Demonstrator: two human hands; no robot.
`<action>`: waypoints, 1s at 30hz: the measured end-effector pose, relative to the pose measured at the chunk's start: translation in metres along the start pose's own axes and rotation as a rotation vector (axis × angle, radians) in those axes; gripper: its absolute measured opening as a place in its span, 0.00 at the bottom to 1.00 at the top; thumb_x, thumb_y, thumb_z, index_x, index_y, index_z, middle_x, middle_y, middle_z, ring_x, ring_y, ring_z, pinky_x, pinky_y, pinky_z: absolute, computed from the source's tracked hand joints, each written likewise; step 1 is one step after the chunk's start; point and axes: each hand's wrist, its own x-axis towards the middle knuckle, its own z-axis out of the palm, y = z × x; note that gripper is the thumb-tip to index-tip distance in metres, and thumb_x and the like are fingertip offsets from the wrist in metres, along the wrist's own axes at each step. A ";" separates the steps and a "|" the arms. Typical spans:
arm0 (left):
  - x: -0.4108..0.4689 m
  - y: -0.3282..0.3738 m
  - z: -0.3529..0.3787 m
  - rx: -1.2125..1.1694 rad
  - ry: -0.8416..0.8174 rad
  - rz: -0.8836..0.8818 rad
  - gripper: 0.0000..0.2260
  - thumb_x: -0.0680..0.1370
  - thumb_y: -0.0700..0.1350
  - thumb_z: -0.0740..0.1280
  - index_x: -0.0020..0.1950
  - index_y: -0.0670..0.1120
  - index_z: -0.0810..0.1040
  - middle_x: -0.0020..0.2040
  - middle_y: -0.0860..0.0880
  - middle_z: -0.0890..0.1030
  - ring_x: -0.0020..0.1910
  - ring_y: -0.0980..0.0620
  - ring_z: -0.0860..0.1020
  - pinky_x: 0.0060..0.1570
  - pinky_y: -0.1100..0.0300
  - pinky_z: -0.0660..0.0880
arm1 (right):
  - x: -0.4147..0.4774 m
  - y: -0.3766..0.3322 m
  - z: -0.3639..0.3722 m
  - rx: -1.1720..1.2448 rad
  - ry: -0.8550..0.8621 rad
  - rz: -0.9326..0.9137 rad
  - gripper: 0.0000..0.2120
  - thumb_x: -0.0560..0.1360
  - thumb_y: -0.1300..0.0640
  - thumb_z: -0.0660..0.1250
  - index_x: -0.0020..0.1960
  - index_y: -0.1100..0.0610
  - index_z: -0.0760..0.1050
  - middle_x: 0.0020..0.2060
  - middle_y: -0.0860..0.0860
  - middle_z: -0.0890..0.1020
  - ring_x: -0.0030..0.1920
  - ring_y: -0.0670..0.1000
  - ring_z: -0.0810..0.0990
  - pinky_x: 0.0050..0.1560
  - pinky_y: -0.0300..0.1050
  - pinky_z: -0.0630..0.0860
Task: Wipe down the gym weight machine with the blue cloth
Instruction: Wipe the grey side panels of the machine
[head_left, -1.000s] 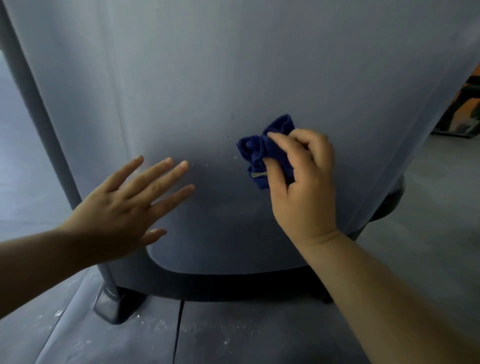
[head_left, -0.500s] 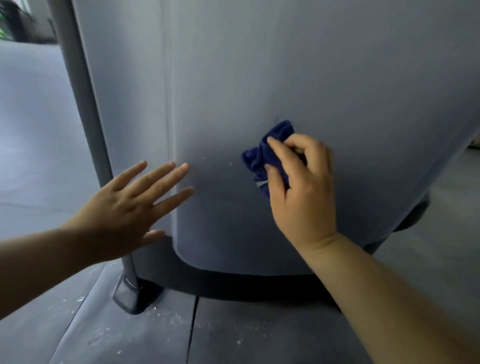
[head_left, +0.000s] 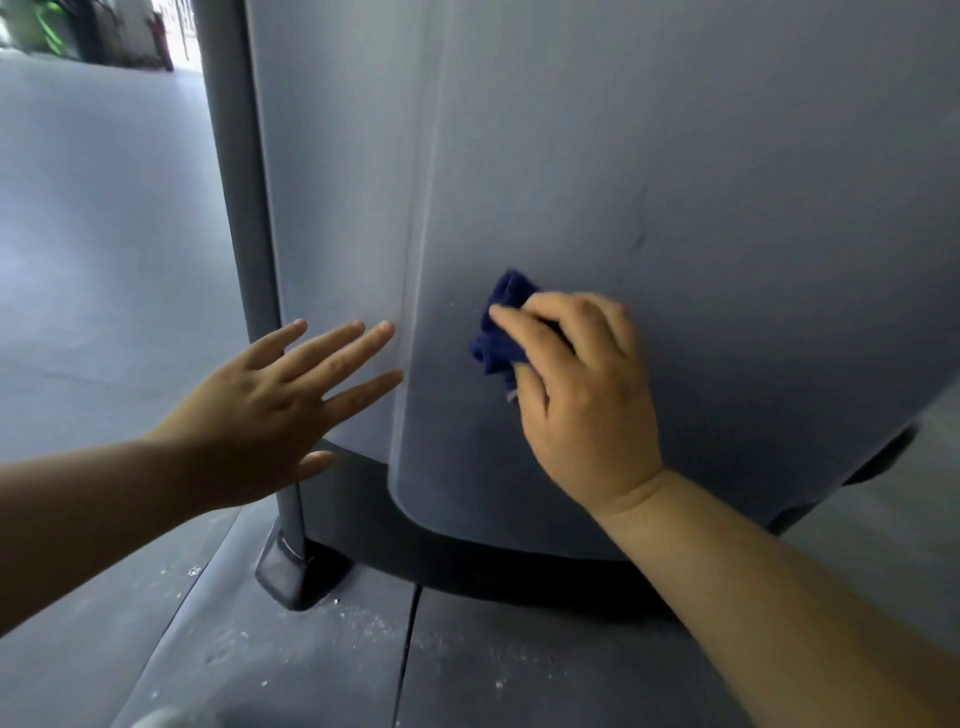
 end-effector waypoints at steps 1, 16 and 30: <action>-0.001 -0.002 0.000 -0.005 -0.001 0.001 0.50 0.62 0.58 0.79 0.78 0.48 0.59 0.79 0.40 0.56 0.74 0.39 0.61 0.68 0.36 0.62 | 0.015 0.001 -0.005 -0.006 0.046 0.017 0.14 0.76 0.64 0.64 0.59 0.60 0.81 0.53 0.57 0.81 0.55 0.57 0.71 0.55 0.54 0.72; -0.006 -0.004 -0.007 -0.025 0.037 -0.054 0.49 0.64 0.61 0.77 0.78 0.47 0.60 0.79 0.39 0.56 0.74 0.38 0.63 0.67 0.38 0.61 | -0.016 -0.030 0.037 -0.069 -0.106 -0.089 0.14 0.77 0.60 0.62 0.59 0.55 0.81 0.56 0.50 0.82 0.58 0.53 0.71 0.51 0.50 0.65; -0.025 -0.027 0.006 -0.009 0.030 -0.085 0.48 0.63 0.58 0.79 0.78 0.46 0.63 0.79 0.40 0.55 0.73 0.37 0.66 0.67 0.39 0.65 | -0.085 -0.049 0.078 -0.080 -0.516 -0.239 0.19 0.74 0.57 0.58 0.60 0.55 0.81 0.60 0.50 0.80 0.61 0.51 0.70 0.56 0.49 0.62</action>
